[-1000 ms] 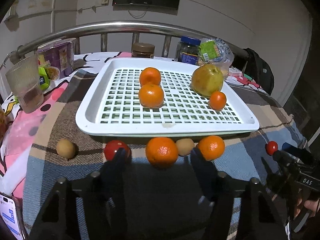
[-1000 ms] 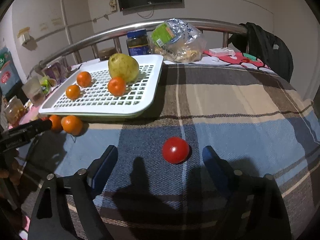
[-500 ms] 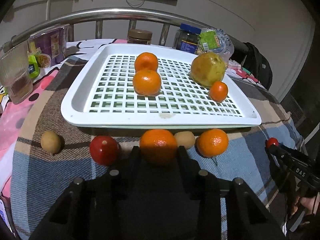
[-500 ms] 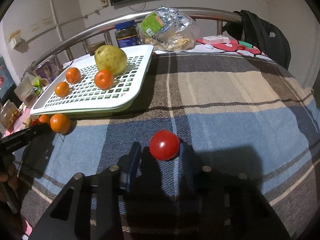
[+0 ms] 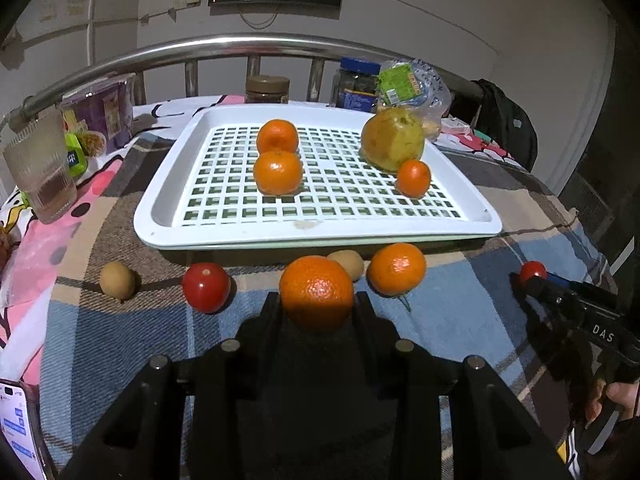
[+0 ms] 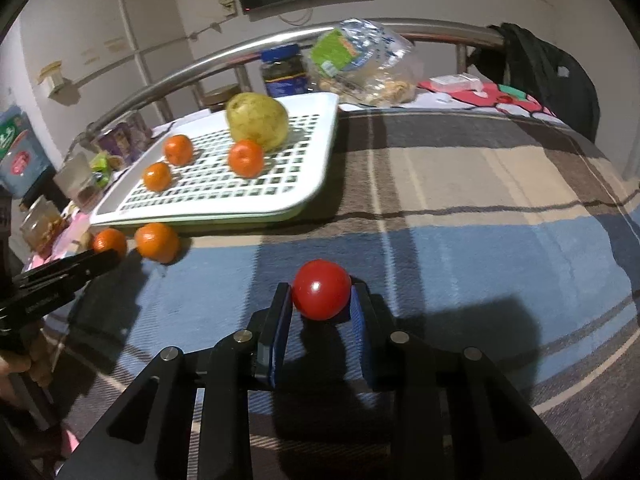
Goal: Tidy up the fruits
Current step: 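Grasp a mandarin with the left tool while the right tool grasps a cherry tomato, then place the mandarin and cherry tomato on the tray and open both tools, then grasp a cherry tomato with the left tool while the right tool grasps a mandarin, then lower the cherry tomato and mandarin onto the white tray and open both tools, then grasp a brown kiwi with the left tool while the right tool grasps another kiwi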
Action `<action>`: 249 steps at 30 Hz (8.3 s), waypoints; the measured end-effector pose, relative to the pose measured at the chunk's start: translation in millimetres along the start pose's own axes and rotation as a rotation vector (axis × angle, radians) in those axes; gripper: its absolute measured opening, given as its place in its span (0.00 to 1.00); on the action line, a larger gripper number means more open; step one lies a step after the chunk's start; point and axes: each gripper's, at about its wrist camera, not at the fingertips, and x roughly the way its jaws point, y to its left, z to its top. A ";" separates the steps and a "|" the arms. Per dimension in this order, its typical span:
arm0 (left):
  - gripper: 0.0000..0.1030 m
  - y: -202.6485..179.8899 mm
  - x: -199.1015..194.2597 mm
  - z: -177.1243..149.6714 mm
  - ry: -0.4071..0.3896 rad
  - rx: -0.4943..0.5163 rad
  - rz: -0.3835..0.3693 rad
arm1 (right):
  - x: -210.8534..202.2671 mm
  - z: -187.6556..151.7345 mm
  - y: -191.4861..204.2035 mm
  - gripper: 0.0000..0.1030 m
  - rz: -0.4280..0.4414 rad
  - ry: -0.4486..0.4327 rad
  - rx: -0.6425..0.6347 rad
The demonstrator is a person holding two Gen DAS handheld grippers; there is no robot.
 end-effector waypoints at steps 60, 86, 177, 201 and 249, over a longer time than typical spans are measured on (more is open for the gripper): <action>0.38 58.1 53.0 63.6 -0.008 -0.172 0.120 | 97.3 85.4 98.3 0.29 0.130 0.065 -0.076; 0.97 57.4 -84.2 61.9 -0.281 -0.127 0.069 | -11.3 69.8 91.7 0.81 0.278 -0.200 -0.047; 0.29 16.6 11.3 60.9 -0.022 -0.051 0.026 | 27.0 76.3 42.4 0.37 0.144 -0.048 0.025; 0.43 22.4 53.1 67.5 0.058 -0.104 0.026 | 75.5 82.8 49.7 0.58 0.078 0.019 -0.020; 0.58 109.6 1.6 24.3 0.242 0.105 0.084 | 69.1 28.6 161.3 0.66 0.129 0.074 -0.189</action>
